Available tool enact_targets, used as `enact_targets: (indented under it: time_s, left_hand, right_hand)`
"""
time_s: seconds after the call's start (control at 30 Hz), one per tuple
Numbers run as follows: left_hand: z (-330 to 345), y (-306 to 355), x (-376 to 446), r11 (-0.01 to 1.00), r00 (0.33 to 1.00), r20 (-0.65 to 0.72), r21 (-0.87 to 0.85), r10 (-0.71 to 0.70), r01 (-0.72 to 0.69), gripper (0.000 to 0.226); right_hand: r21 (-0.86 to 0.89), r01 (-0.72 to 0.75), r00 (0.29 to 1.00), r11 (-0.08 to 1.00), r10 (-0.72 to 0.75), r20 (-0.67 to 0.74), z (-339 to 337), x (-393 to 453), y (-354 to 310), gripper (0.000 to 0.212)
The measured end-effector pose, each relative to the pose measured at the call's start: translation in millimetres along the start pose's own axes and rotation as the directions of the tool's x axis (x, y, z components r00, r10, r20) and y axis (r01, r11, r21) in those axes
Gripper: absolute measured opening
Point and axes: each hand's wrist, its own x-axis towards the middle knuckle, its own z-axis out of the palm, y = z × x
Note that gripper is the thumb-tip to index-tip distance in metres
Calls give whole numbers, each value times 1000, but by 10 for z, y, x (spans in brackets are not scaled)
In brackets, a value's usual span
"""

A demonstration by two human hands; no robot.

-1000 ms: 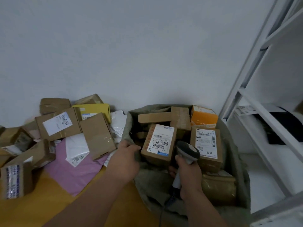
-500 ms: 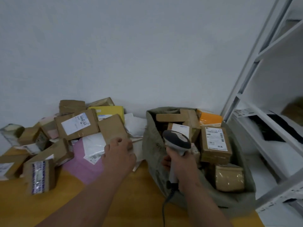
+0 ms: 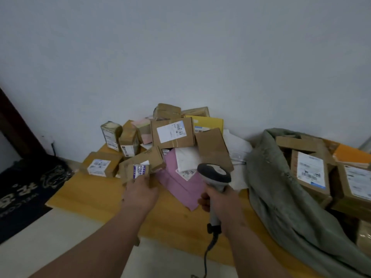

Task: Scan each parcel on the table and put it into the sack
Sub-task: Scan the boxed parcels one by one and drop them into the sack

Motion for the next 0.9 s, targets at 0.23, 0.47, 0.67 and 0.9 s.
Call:
enact_targets:
  time_s: [0.23,0.47,0.67,0.9]
  left_hand:
    - [-48,-355,381,967,978,61,-148,-202,209,60]
    - [-56,-384,994,930,949,84,-192,-303,314,67]
    - [-65,-339,1314,879,952,138,-366,-275,307,47]
    - [-123,-391,1591,840,911,312,-387,-268,380,36]
  right_hand:
    - [-127,6,991,992,10,132,513,375,9,9]
    - [-220,-42,959,975,101,265,1033,930,98,19]
    - [-182,-102,939,978,155,308,1467,1176,104,12]
    - [-82,-162,945,983,178,274,1819,1226,200,28]
